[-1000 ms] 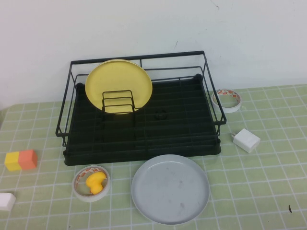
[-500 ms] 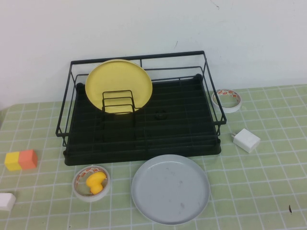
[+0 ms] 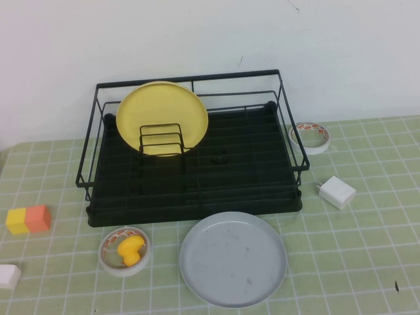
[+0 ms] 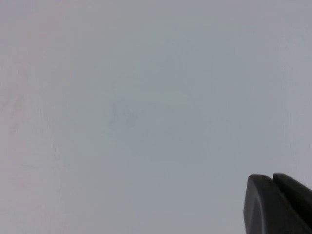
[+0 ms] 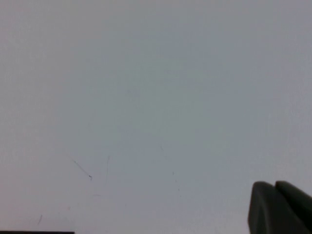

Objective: Place plate on rack

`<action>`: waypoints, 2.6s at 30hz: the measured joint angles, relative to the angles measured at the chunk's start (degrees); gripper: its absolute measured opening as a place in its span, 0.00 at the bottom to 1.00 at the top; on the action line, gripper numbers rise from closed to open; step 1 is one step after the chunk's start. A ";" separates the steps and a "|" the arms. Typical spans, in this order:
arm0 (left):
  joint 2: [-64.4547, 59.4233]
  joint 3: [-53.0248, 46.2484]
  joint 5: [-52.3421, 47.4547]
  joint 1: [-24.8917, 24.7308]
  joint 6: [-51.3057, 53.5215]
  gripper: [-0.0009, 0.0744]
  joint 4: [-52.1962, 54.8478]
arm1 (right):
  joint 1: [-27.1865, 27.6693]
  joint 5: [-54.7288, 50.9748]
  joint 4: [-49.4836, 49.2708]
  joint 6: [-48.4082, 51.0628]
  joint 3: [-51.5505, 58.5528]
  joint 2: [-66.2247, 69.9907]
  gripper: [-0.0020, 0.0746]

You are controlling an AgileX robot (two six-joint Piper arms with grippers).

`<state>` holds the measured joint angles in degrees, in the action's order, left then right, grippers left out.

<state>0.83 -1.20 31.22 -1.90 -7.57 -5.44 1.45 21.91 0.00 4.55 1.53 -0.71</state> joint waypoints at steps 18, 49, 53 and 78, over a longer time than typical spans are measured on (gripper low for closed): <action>-13.98 27.14 -49.69 0.00 10.52 0.01 -7.83 | 0.00 -45.44 -3.85 0.41 -25.31 15.29 0.02; -26.74 24.71 -67.48 0.00 9.17 0.01 -14.83 | -23.73 -47.79 -60.96 55.06 -53.11 104.63 0.21; -26.74 24.71 -67.40 0.00 9.17 0.01 -14.94 | -23.82 -46.75 -56.78 52.00 -58.07 111.03 0.40; -26.74 24.71 -69.04 0.00 9.05 0.01 -22.41 | -22.84 -50.58 -54.27 47.26 -71.35 126.93 0.05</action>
<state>-25.92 23.52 -37.82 -1.90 1.48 -27.86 -21.40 -28.67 -54.27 51.82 -69.82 126.22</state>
